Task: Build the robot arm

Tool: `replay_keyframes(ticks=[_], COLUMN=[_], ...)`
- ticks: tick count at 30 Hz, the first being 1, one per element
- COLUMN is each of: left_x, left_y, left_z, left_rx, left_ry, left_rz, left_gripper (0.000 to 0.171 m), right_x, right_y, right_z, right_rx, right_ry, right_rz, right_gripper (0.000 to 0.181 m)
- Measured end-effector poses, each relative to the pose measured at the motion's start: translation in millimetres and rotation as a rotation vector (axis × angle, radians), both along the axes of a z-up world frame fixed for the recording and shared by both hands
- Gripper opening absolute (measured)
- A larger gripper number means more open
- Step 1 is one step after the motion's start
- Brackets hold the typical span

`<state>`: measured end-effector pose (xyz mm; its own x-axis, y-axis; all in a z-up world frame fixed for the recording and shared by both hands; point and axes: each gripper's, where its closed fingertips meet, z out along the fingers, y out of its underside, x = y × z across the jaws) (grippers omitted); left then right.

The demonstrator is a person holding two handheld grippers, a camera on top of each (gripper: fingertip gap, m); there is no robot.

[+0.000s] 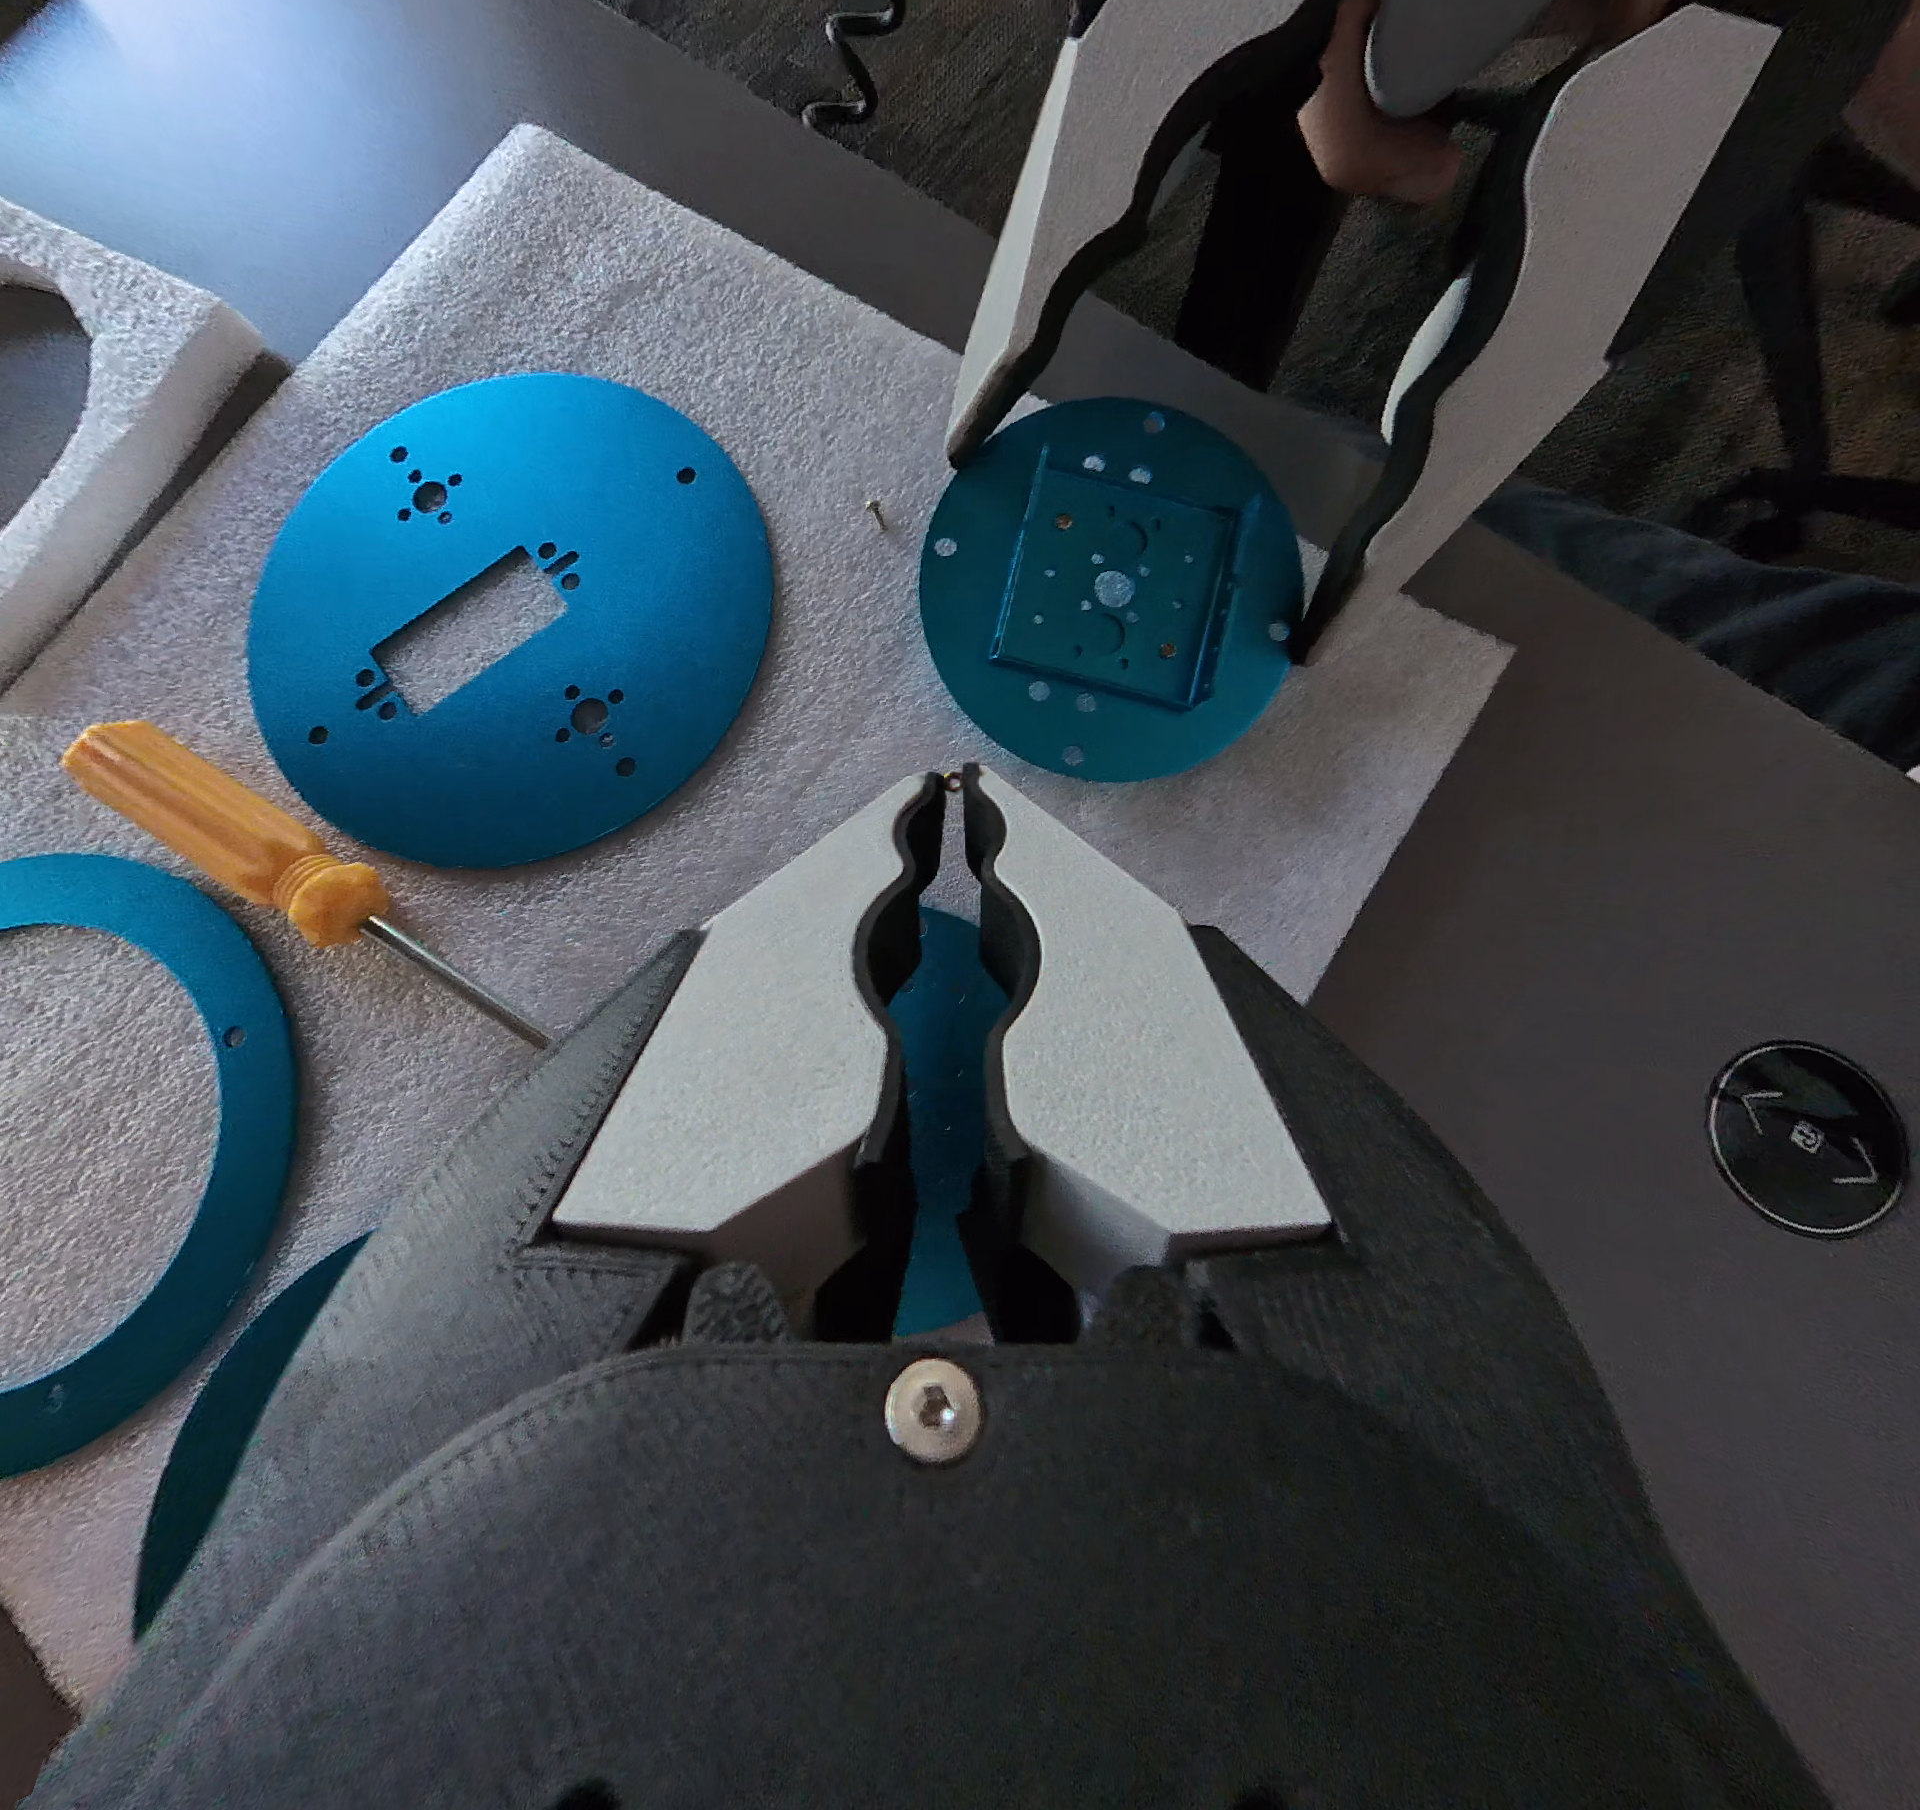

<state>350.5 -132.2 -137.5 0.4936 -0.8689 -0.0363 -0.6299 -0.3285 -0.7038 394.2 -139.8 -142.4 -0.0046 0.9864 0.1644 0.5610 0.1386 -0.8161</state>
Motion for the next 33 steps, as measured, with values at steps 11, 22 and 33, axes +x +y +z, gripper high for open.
replay_keyframes(ticks=[11,22,33], left_x=[10,2,-7], left_y=[-11,-19,-33], left_z=[-14,6,0], left_rx=[-0.003,-0.054,-0.079], left_ry=[0.072,-0.082,-0.108], left_rz=[-0.069,-0.007,0.032], left_gripper=[0.003,0.029,0.032], right_x=[13,9,-10], right_y=[-3,-9,-20], right_z=[0,4,5], right_rx=[-0.008,-0.014,0.036], right_ry=[-0.031,0.030,0.068], right_rz=[-0.008,0.018,0.127], right_gripper=[0.078,0.077,0.077])
